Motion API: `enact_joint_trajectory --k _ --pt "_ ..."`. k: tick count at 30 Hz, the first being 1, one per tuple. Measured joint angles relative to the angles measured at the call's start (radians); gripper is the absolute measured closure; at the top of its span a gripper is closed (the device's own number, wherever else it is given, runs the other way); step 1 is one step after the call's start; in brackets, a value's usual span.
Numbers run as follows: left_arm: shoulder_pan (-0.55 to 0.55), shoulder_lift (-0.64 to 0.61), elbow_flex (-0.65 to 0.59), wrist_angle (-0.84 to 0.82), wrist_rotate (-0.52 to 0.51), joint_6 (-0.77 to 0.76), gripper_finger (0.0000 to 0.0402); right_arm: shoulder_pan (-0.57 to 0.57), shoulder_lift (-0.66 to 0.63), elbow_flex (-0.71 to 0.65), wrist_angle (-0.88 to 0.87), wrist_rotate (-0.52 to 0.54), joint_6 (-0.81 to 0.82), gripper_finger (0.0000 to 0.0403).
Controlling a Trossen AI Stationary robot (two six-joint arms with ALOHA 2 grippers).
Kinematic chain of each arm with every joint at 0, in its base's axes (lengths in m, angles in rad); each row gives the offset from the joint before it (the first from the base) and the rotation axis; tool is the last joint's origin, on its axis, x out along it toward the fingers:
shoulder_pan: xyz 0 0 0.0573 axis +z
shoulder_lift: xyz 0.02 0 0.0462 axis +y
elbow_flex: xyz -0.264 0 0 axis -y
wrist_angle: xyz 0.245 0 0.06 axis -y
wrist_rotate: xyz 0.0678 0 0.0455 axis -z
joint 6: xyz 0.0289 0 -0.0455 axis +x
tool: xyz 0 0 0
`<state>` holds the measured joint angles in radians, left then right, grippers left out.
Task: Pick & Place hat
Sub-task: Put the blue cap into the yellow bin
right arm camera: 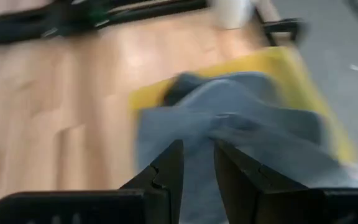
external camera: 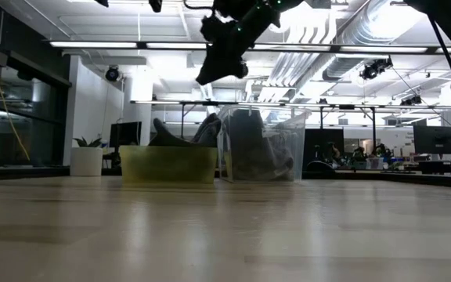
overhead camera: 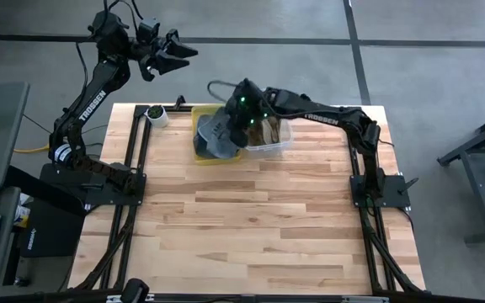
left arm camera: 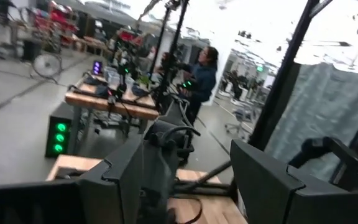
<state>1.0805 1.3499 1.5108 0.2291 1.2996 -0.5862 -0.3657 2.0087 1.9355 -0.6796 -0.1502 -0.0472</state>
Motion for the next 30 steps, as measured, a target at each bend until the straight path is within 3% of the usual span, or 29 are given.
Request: enact_joint_trajectory --k 3,10,23,30 --pt "0.0 0.0 0.0 -0.049 0.032 0.029 0.02 0.024 0.0 -0.03 0.016 -0.074 -0.044 0.032" --pt "0.0 0.0 0.0 -0.134 0.058 0.104 0.02 0.07 0.0 -0.136 0.145 -0.09 -0.066 0.032" --pt "0.0 0.0 0.0 -0.131 0.047 0.136 0.02 0.187 0.0 -0.3 0.417 0.145 -0.305 0.0318" --pt "0.0 0.0 0.0 -0.134 0.053 0.108 0.02 0.22 0.0 -0.44 0.652 0.169 -0.198 0.0254"
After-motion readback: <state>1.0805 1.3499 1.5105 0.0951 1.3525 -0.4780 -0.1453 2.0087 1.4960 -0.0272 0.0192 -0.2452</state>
